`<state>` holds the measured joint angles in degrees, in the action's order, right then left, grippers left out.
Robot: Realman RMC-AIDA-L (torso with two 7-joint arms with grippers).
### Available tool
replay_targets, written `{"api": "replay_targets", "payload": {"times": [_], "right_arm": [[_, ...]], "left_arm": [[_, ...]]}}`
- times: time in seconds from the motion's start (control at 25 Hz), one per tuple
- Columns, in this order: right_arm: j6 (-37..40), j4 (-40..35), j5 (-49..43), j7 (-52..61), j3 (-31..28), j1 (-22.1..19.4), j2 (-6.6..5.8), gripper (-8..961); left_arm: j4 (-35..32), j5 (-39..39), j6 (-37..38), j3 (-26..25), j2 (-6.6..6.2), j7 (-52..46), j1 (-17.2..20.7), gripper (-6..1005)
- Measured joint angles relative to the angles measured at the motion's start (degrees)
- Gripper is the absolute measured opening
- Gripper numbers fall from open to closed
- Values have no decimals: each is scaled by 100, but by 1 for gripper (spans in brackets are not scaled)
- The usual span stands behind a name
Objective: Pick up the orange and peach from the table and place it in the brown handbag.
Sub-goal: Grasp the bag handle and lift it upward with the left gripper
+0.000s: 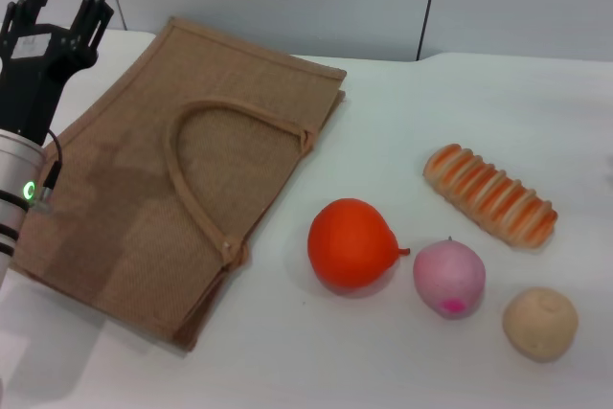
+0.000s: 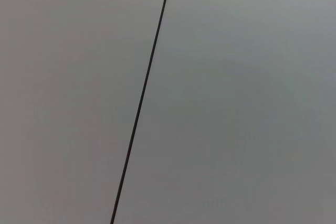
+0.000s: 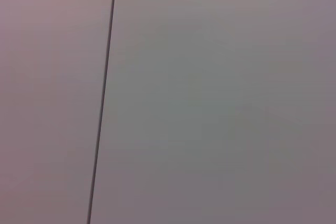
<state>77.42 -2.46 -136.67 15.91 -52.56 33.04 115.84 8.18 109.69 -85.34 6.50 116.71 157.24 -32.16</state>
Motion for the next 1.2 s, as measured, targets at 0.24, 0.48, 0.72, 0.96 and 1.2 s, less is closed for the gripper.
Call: {"api": "replay_targets", "payload": {"times": [0.24, 0.48, 0.72, 0.96, 1.2], "right_arm": [[0, 0, 0, 0, 0, 0, 0, 882], [0, 0, 0, 0, 0, 0, 0, 882], [-4, 0, 0, 0, 0, -2, 0, 882], [-8, -9, 0, 0, 0, -19, -8, 882], [-9, -9, 0, 0, 0, -26, -9, 882]], "left_arm": [[0, 0, 38, 0, 0, 0, 0, 787], [0, 0, 70, 0, 0, 0, 0, 787], [-4, -17, 254, 3, -12, -181, -31, 786], [-414, -614, 776, 18, -67, -1586, -104, 786], [-1637, -1948, 1307, 18, -78, -4109, -144, 785]]}}
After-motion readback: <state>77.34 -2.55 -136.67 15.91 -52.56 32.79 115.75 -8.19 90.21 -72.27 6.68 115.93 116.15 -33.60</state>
